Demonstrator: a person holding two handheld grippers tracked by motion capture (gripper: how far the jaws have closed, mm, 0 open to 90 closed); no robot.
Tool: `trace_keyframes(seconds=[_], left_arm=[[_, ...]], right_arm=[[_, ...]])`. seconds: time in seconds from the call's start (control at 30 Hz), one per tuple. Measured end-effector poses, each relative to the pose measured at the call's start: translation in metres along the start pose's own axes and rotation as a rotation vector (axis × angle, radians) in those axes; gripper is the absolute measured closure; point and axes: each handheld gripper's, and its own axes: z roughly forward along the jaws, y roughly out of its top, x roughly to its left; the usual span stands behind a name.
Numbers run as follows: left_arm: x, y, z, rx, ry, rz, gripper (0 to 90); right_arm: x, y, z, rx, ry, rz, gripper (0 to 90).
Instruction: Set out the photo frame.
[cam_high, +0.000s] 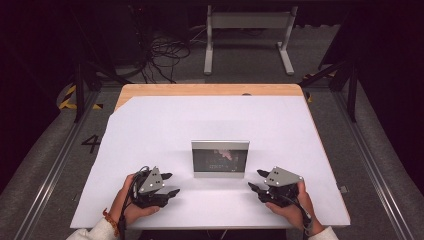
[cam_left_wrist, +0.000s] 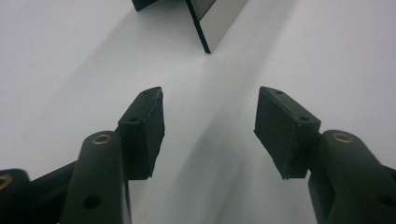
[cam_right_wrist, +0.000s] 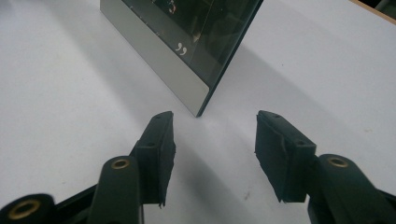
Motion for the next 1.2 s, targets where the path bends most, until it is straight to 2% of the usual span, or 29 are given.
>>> trace_keyframes(seconds=[0.23, 0.6, 0.83, 1.07, 1.2], left_arm=[[-0.001, -0.005, -0.004, 0.001, 0.015, -0.005, 36.8], [-0.005, -0.015, -0.01, 0.02, 0.023, -0.019, 26.0], [-0.005, -0.026, -0.014, 0.033, 0.005, -0.043, 16.8], [-0.003, -0.035, -0.022, 0.003, -0.024, -0.086, 8.8], [-0.002, -0.035, -0.023, -0.009, -0.016, -0.097, 8.2]], right_arm=[[0.001, -0.004, -0.002, 0.005, -0.008, -0.001, 41.5], [-0.004, -0.013, -0.009, 0.006, -0.035, 0.018, 25.8], [-0.004, -0.017, -0.009, 0.016, -0.039, 0.012, 17.9], [-0.003, -0.02, -0.006, 0.027, -0.022, 0.011, 13.5], [-0.002, -0.019, -0.005, 0.03, -0.016, 0.001, 12.4]])
